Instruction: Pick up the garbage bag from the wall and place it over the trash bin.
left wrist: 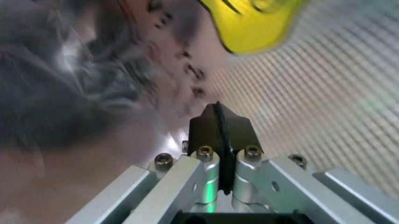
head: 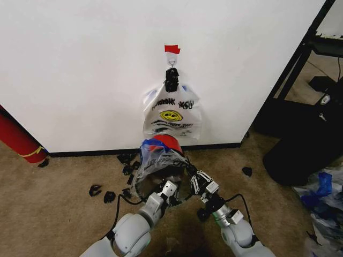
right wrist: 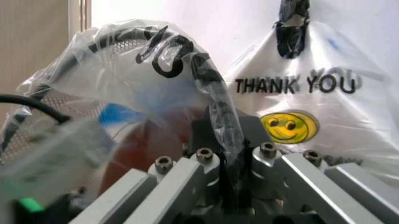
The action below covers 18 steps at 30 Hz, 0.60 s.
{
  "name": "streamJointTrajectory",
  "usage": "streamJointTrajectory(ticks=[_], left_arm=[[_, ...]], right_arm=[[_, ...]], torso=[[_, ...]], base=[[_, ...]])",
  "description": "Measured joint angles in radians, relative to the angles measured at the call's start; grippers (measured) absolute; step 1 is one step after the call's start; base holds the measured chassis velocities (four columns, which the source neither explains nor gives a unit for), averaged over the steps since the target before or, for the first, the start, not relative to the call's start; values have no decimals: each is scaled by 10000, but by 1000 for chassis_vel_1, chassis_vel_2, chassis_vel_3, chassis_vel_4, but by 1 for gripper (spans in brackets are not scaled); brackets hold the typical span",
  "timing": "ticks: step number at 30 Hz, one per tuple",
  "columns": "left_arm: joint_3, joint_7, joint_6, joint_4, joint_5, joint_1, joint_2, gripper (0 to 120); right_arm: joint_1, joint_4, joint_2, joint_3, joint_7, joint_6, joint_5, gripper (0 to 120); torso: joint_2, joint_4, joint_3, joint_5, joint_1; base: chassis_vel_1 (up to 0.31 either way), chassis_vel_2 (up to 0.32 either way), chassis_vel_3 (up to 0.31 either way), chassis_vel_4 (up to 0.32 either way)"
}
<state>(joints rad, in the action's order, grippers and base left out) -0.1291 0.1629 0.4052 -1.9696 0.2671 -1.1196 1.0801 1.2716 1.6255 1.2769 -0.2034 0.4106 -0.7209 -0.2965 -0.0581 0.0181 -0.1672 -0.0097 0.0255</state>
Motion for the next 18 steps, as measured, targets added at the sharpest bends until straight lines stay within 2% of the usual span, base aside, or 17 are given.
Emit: streamJointTrajectory(ticks=[10, 18], left_arm=[[130, 401, 52, 840, -38, 362, 235, 0], [192, 813, -399, 1442, -440, 818, 607, 0]], right_arm=[[81, 329, 76, 249, -46, 70, -7, 0], [220, 506, 68, 326, -55, 98, -52, 0]], torso=[[0, -1, 0, -1, 0], [0, 0, 0, -1, 0]], base=[[0, 0, 0, 0], [0, 0, 0, 0]])
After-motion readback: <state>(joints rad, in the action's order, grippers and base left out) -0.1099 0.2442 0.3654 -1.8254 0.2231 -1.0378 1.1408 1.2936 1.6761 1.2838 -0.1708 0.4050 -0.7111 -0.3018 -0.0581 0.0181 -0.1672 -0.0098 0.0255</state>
